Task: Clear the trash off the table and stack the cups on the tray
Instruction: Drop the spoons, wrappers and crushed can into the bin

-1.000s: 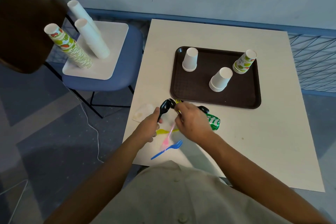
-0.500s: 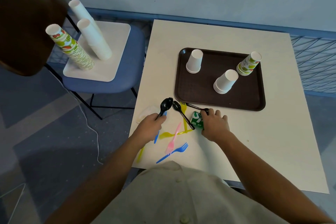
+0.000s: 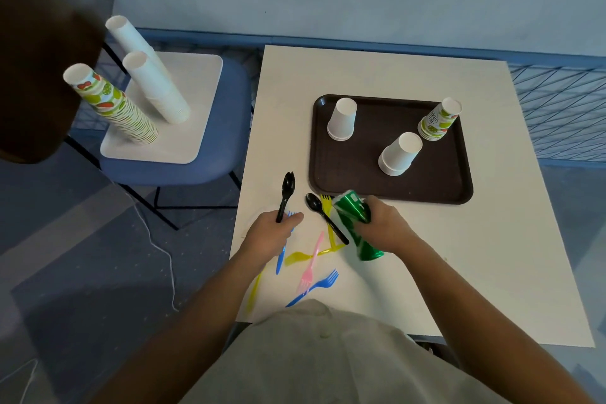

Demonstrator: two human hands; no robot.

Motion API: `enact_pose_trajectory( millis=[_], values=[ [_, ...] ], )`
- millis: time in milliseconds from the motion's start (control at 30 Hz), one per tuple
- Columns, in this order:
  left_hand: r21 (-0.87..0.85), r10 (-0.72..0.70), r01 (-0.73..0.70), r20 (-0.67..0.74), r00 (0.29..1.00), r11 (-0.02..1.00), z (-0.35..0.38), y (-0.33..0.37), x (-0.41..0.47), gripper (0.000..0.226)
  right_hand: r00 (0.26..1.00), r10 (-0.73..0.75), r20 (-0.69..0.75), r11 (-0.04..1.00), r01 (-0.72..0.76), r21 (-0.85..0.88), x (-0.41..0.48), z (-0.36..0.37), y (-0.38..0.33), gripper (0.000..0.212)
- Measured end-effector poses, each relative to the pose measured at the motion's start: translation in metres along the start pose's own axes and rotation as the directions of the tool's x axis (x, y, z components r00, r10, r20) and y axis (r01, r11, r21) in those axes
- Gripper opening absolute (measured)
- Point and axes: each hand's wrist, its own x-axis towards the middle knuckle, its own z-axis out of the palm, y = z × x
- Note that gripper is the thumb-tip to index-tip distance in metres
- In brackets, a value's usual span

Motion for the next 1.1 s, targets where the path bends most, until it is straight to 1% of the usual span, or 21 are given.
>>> enact_pose_trajectory(
  millis=[67,133,267,333,367,400,433,500,567,633,667,700,733,767,800,833,900,967,1100],
  values=[
    [-0.041,0.023,-0.023,-0.010,1.000,0.999,0.003,0.004,-0.002,0.046,1.000,-0.010,0.025,0.980,0.004,0.199,-0.005,-0.006,-0.019,0.030],
    [-0.073,0.037,-0.038,-0.017,0.999,0.997,0.006,0.007,-0.003,0.049,0.999,0.003,0.053,0.930,-0.022,0.368,-0.009,-0.004,-0.035,0.024],
    [-0.071,0.028,-0.029,-0.009,1.000,0.997,0.006,0.012,-0.002,0.057,0.987,0.001,0.159,0.788,-0.099,0.608,-0.010,0.008,-0.058,0.024],
    [-0.147,0.024,-0.020,0.022,0.999,0.989,0.004,0.015,-0.003,0.050,0.977,-0.035,0.209,0.702,-0.124,0.701,-0.011,0.012,-0.068,0.024],
    [-0.193,0.034,-0.025,0.044,0.998,0.981,0.004,0.016,-0.005,0.043,0.970,-0.063,0.234,0.659,-0.136,0.740,-0.012,0.013,-0.072,0.025],
    [-0.224,0.042,-0.028,0.058,0.997,0.974,0.004,0.016,-0.007,0.035,0.962,-0.093,0.256,0.630,-0.142,0.763,-0.014,0.013,-0.075,0.026],
    [-0.248,0.050,-0.031,0.068,0.996,0.968,0.003,0.017,-0.008,0.032,0.958,-0.119,0.262,0.633,-0.130,0.763,-0.014,0.014,-0.077,0.028],
    [-0.294,0.057,-0.035,0.067,0.996,0.955,0.002,0.017,-0.010,0.028,0.953,-0.144,0.265,0.684,-0.097,0.723,-0.012,0.014,-0.079,0.032],
    [-0.299,0.070,-0.058,0.029,0.997,0.952,-0.001,0.016,-0.009,0.021,0.948,-0.152,0.279,0.713,-0.090,0.696,-0.006,0.012,-0.076,0.033],
    [-0.303,0.073,-0.071,-0.005,0.997,0.950,-0.006,0.014,-0.005,0.014,0.959,-0.080,0.271,0.731,-0.129,0.671,0.006,0.011,-0.069,0.032],
    [-0.305,0.077,-0.081,-0.025,0.997,0.949,-0.009,0.013,-0.003,0.018,0.974,-0.034,0.224,0.772,-0.117,0.624,0.014,0.013,-0.061,0.030],
    [-0.297,0.084,-0.091,-0.035,0.996,0.951,-0.012,0.011,-0.001,0.025,0.991,-0.003,0.136,0.867,-0.065,0.494,0.023,0.014,-0.052,0.029],
    [-0.296,0.069,-0.081,-0.052,0.996,0.952,-0.015,0.012,-0.001,0.028,0.999,0.000,0.036,0.951,-0.011,0.309,0.032,0.016,-0.041,0.029],
    [-0.303,0.069,-0.085,-0.062,0.996,0.949,-0.018,0.011,0.001,0.025,0.999,-0.009,-0.031,0.992,0.013,0.129,0.039,0.018,-0.030,0.030],
    [-0.324,0.064,-0.087,-0.079,0.995,0.942,-0.020,0.012,0.001,0.021,0.999,-0.006,-0.050,1.000,0.006,0.007,0.044,0.022,-0.021,0.032],
    [-0.333,0.066,-0.091,-0.087,0.994,0.938,-0.021,0.011,0.003,0.020,0.999,0.013,-0.040,0.997,-0.016,-0.069,0.045,0.023,-0.014,0.033],
    [-0.330,0.058,-0.087,-0.099,0.993,0.940,-0.023,0.012,0.005,0.021,0.999,0.030,-0.032,0.984,-0.035,-0.173,0.047,0.028,-0.005,0.033],
    [-0.322,0.057,-0.088,-0.106,0.993,0.943,-0.026,0.013,0.007,0.019,0.998,0.044,-0.049,0.974,-0.054,-0.218,0.048,0.031,-0.001,0.032],
    [-0.287,0.063,-0.089,-0.097,0.993,0.954,-0.024,0.011,0.006,0.022,0.991,0.071,-0.117,0.967,-0.097,-0.237,0.051,0.041,0.000,0.028]
  ],
)
